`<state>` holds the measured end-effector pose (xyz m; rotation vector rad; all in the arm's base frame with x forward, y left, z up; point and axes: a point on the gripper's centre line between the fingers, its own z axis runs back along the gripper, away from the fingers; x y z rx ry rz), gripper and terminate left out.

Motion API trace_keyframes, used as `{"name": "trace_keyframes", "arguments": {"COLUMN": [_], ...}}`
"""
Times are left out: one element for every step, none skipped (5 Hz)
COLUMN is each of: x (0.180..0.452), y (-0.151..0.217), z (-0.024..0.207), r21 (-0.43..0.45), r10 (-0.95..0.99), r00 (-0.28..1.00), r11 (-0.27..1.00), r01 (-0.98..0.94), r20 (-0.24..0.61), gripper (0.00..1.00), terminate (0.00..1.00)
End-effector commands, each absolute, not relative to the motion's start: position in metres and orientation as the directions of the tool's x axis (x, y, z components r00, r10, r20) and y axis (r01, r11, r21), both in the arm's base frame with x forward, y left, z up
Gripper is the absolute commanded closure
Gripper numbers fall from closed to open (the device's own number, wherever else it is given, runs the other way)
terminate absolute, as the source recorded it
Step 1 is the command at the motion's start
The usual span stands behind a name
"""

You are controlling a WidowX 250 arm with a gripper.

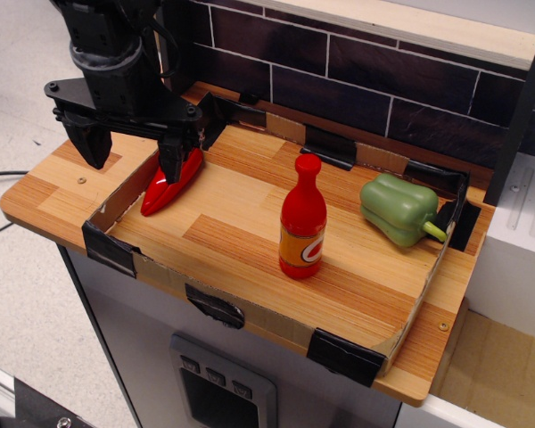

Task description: Topple hot sauce bottle

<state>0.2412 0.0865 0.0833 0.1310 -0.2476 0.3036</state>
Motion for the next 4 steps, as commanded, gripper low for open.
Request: {"name": "trace_keyframes", "arguments": {"x": [0.241, 0.262, 0.282, 0.294], "y": [0.087, 0.076, 0.065, 0.054], "z": [0.083, 0.094, 0.105, 0.116], "r21": [0.09, 0.034, -0.043, -0.08], "r10": [0.279, 0.503, 0.682, 0.793], "r00": [0.924, 0.806, 0.659, 0.533], "r11": [0.946, 0.842, 0.705, 0.576], "r01": [-0.311, -0.539, -0.708, -0.813], "r20": [0.26, 0.312, 0.316, 0.294], "gripper": [0.0, 0.0, 0.0, 0.0], "terminate": [0.0, 0.0, 0.0, 0.0]}}
